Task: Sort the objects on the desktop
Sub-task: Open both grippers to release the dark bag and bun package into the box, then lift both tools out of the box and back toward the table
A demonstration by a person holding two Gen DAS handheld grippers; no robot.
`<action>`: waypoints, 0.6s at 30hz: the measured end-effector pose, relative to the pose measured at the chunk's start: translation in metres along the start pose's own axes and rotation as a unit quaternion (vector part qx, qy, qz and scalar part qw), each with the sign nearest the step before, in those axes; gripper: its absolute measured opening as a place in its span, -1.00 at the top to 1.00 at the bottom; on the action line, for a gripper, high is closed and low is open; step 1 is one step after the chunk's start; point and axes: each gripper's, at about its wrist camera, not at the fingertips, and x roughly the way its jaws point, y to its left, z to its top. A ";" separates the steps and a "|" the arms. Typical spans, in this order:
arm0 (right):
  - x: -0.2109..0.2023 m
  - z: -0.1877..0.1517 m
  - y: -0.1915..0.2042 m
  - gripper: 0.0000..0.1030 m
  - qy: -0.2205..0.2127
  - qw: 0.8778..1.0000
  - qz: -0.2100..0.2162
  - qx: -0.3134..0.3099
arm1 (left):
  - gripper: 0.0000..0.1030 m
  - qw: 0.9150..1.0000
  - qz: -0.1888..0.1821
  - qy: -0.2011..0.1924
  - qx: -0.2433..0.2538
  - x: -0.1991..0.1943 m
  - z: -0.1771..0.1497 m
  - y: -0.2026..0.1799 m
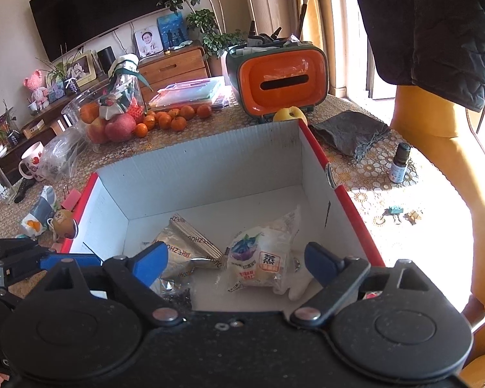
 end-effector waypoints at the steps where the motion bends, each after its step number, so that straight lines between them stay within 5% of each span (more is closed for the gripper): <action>1: -0.003 0.000 0.001 -0.85 -0.002 1.000 0.003 0.000 | -0.73 1.000 -0.002 -0.004 -0.003 -0.004 -0.001 0.001; 6: -0.022 -0.003 0.009 -0.98 -0.023 1.000 0.016 0.000 | -0.93 1.000 -0.006 -0.027 -0.013 -0.026 -0.008 0.003; 18: -0.069 -0.014 0.039 -0.99 -0.071 0.997 0.028 -0.007 | -0.97 0.995 -0.004 -0.083 -0.051 -0.085 -0.036 0.021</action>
